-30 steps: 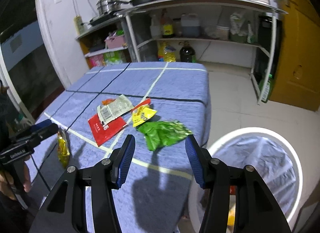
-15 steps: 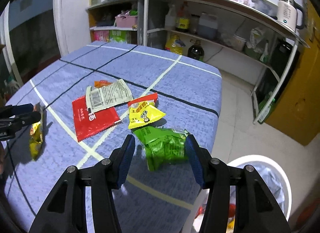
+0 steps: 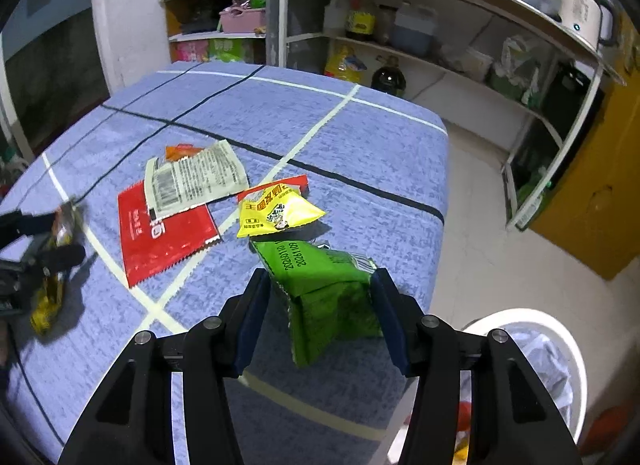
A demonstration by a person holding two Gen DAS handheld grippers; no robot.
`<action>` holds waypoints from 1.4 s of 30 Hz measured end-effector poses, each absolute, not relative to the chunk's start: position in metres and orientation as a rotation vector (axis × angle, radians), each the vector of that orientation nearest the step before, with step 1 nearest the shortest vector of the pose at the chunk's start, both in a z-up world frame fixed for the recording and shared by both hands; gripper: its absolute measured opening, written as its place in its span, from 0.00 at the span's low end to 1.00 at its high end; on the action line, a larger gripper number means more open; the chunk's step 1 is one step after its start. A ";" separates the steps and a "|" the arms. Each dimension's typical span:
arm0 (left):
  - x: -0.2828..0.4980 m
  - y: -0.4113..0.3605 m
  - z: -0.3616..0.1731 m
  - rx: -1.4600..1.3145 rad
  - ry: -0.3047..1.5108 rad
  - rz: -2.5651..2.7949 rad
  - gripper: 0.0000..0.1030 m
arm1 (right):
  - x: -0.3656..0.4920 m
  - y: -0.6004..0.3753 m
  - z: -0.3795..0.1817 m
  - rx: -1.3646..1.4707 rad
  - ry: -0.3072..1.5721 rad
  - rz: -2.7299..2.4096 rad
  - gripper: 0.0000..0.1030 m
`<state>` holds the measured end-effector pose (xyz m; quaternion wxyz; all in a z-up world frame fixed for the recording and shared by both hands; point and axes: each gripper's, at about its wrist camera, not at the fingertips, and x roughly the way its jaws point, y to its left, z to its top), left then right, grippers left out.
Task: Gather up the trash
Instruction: 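Grasp the yellow wrapper with the left tool while the right tool grasps the green bag, then carry yellow wrapper and green bag over the bin and open both tools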
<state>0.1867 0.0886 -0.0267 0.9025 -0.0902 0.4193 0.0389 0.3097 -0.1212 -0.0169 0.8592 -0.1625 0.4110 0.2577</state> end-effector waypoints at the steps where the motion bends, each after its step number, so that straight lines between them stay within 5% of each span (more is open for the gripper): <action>1: 0.186 0.088 -0.026 -0.185 0.865 0.072 0.49 | 0.310 -0.121 -0.017 -0.339 0.863 0.536 0.47; 3: 0.185 0.089 -0.025 -0.192 0.863 0.058 0.32 | 0.309 -0.121 -0.016 -0.338 0.860 0.529 0.40; 10: 0.181 0.087 -0.020 -0.198 0.830 0.027 0.08 | 0.299 -0.123 -0.010 -0.299 0.859 0.563 0.33; 24: 0.175 0.046 0.013 -0.200 0.725 -0.130 0.06 | 0.260 -0.165 0.027 -0.206 0.767 0.551 0.33; 42: 0.230 -0.101 0.036 -0.088 0.728 -0.418 0.06 | 0.246 -0.292 0.018 -0.088 0.824 0.350 0.33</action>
